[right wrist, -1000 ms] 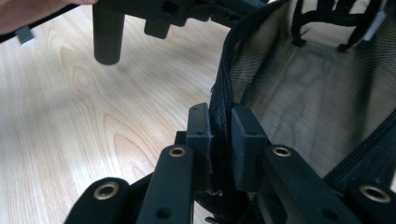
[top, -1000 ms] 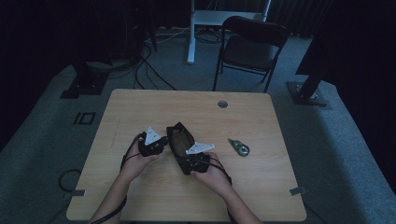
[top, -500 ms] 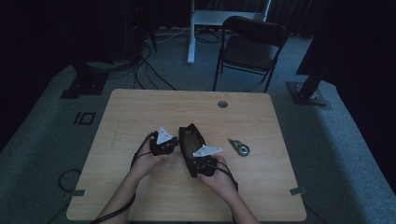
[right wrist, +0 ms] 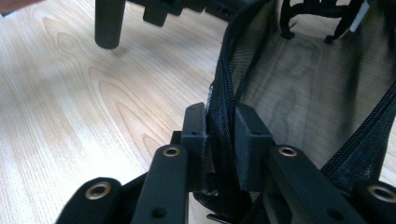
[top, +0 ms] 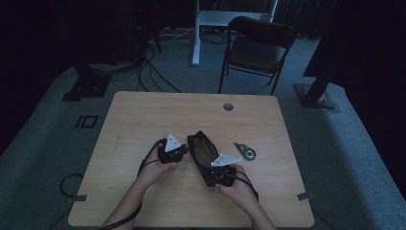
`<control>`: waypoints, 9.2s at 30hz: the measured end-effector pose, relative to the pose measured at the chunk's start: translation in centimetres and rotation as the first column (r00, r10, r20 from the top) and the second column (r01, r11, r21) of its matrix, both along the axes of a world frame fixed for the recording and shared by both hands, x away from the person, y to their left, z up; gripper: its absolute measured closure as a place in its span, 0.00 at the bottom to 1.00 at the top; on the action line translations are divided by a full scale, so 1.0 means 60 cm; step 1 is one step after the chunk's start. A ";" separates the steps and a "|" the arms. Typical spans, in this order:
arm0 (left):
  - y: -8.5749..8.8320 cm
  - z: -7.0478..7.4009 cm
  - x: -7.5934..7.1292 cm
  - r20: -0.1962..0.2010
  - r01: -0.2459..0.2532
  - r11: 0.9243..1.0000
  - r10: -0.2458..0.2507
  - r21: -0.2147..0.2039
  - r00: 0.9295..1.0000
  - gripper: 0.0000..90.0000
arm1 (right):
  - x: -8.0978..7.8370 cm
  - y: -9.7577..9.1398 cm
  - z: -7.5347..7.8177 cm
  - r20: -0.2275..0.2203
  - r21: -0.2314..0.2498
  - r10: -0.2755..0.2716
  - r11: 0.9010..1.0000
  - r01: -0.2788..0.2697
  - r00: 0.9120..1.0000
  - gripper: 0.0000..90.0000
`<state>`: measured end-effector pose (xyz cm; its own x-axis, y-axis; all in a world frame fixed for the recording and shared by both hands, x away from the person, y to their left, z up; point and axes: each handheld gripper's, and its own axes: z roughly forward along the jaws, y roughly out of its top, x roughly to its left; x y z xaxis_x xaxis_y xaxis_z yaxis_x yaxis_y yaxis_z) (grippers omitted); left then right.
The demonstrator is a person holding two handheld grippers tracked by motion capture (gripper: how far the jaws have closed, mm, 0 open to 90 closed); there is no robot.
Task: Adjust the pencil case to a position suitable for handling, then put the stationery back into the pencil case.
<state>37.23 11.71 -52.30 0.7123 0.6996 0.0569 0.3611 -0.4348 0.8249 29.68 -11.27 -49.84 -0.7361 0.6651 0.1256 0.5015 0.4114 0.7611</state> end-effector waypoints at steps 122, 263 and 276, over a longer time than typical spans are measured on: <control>0.293 -0.039 -0.124 -0.164 -0.403 0.910 0.415 0.103 0.895 0.11 | 0.154 -0.233 -0.085 0.063 -0.108 -0.278 0.953 0.283 0.959 0.34; 0.290 -0.039 -0.121 -0.164 -0.413 0.905 0.425 0.103 0.890 0.11 | 0.095 0.039 -0.002 -0.259 0.018 -0.597 0.783 0.621 0.760 0.39; 0.290 -0.039 -0.121 -0.164 -0.413 0.905 0.426 0.104 0.890 0.11 | 0.092 0.020 0.014 -0.312 0.127 -0.594 0.748 0.652 0.741 0.32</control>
<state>29.97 29.13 -54.66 0.3556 0.9346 0.0115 0.6598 -0.2598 0.7051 35.21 -10.10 -48.99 -0.0923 0.8969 0.4324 0.7606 -0.2168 0.6120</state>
